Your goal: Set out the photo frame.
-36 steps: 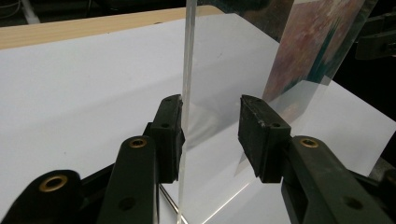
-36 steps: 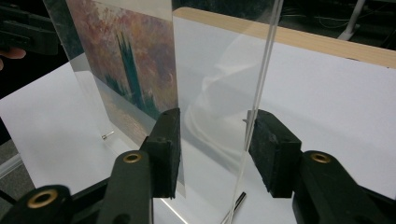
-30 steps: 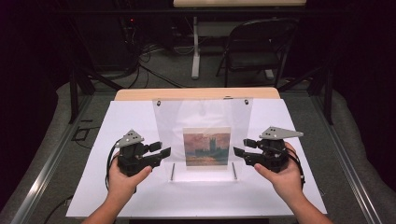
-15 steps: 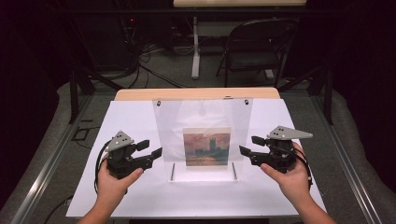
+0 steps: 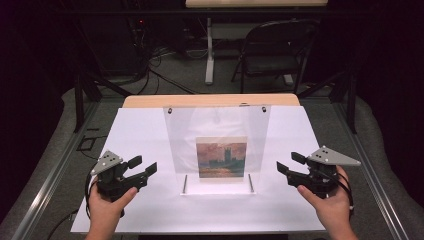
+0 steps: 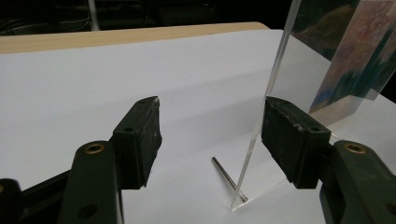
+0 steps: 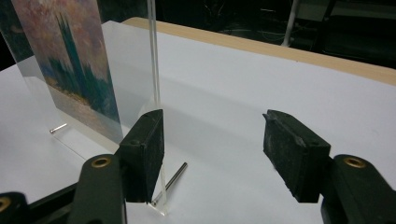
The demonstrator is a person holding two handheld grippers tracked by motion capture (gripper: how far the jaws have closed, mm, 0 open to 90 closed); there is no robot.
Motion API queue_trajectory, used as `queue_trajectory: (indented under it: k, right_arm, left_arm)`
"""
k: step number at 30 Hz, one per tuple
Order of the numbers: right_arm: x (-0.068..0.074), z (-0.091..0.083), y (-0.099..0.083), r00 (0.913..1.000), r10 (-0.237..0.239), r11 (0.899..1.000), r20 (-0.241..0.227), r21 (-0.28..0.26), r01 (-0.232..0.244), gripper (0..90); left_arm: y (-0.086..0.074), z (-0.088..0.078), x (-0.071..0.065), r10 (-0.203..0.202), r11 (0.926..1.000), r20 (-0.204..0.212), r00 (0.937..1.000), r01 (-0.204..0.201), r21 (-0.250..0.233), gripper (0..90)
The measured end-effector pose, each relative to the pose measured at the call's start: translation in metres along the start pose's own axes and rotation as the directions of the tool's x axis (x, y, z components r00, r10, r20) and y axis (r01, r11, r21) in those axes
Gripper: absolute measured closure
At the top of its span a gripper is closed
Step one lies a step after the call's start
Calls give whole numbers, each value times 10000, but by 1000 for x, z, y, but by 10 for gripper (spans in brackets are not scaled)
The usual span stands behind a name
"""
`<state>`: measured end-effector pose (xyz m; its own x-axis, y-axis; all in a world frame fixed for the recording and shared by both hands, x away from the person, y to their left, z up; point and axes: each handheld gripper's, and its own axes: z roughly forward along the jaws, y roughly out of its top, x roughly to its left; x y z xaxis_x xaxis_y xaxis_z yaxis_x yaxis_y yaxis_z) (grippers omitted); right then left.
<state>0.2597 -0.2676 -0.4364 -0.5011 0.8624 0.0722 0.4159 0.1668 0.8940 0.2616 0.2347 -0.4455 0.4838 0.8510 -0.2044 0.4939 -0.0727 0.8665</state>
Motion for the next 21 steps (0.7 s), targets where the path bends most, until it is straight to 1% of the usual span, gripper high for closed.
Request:
queue_trajectory:
  k: [2,3,5,7,9,10,12,13,14,16,17,19,21]
  right_arm:
    - [-1,-2,-6,9999,170,9998,14,-69,-170,382]
    - [-1,-3,-9,9996,269,9996,6,3,-269,382]
    - [-2,-3,-14,9992,392,9992,8,-70,-392,382]
    - [-3,-2,-20,9987,497,9988,54,-20,-497,382]
    - [-5,-1,-24,9986,517,9986,88,92,-518,382]
    - [-5,0,-27,9979,632,9978,135,193,-634,382]
    - [-7,4,-31,9976,665,9974,195,247,-670,382]
    - [-7,6,-34,9976,630,9976,269,258,-637,382]
    - [-8,7,-36,9978,593,9974,304,383,-604,382]
    - [-8,11,-41,9972,642,9969,374,427,-658,382]
    - [-9,14,-44,9972,641,9967,382,479,-659,382]
    - [-10,18,-49,9964,763,9950,361,624,-785,382]
    - [-11,23,-54,9960,838,9942,312,645,-857,382]
  left_arm:
    - [-6,-2,4,-210,9998,-82,9997,210,-11,376]
    - [-9,-2,6,-256,9997,-116,9996,256,-25,376]
    - [-16,-3,10,-395,9992,-298,9988,394,-10,376]
    - [-22,-2,16,-706,9975,-294,9971,708,52,376]
    - [-28,-2,20,-850,9963,-444,9954,856,119,376]
    - [-30,-1,21,-901,9957,-500,9947,911,163,376]
    - [-35,0,25,-950,9951,-647,9934,965,218,376]
    - [-37,1,26,-913,9954,-766,9929,933,227,375]
    - [-40,2,28,-921,9952,-898,9917,947,259,374]
    - [-45,5,32,-1073,9933,-980,9894,1109,317,375]
    - [-47,7,34,-1140,9924,-1032,9881,1182,354,374]
    - [-52,10,36,-1149,9919,-1233,9857,1206,404,374]
    - [-57,14,38,-1131,9916,-1397,9837,1206,463,375]
